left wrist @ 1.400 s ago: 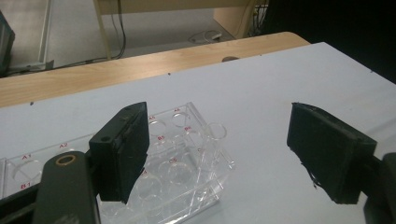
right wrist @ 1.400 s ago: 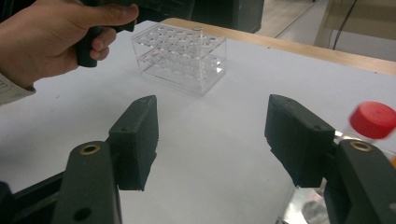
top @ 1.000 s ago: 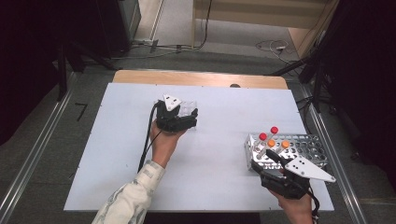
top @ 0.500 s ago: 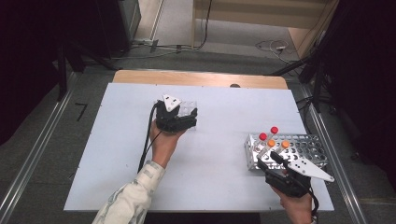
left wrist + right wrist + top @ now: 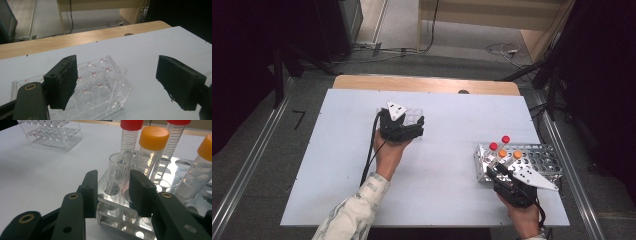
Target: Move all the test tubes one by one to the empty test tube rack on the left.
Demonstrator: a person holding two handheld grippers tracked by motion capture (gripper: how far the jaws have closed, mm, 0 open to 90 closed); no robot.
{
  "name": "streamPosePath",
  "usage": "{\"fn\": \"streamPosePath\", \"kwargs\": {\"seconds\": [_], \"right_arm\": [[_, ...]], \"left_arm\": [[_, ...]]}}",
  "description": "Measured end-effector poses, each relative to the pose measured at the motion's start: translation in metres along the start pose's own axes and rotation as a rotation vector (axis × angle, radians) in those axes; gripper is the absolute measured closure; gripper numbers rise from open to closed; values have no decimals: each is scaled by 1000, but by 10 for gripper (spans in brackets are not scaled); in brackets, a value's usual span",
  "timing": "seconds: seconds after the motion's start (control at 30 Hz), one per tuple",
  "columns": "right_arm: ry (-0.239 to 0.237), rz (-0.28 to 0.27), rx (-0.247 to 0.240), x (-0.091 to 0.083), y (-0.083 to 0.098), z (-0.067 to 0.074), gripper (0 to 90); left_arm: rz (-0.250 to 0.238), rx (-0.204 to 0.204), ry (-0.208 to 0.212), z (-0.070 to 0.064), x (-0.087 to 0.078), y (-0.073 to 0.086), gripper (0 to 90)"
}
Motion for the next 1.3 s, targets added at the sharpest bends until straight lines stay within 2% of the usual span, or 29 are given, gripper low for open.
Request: {"fn": "streamPosePath", "kwargs": {"seconds": [0.4, 0.6, 0.97, 1.3], "right_arm": [[18, -3, -17, 4, -1, 1, 714], [19, -4, -25, 3, -3, 2, 725], [20, -47, -54, -17, -29, 2, 731], [16, -98, -49, -33, -48, 3, 732]], "left_arm": [[2, 1, 0, -1, 1, 1, 181], [3, 4, 3, -2, 1, 1, 181], [-1, 1, 3, -1, 2, 1, 182], [-6, -6, 2, 1, 0, -1, 183]]}}
Point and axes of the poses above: each handheld gripper's, and its own axes: x roughly forward along the jaws, y roughly out of its underside, z roughly to its left, the point moved 5 cm from there along x, roughly forward along the jaws, and after that the axes turned 3 degrees about z, right-handed, at the moved point
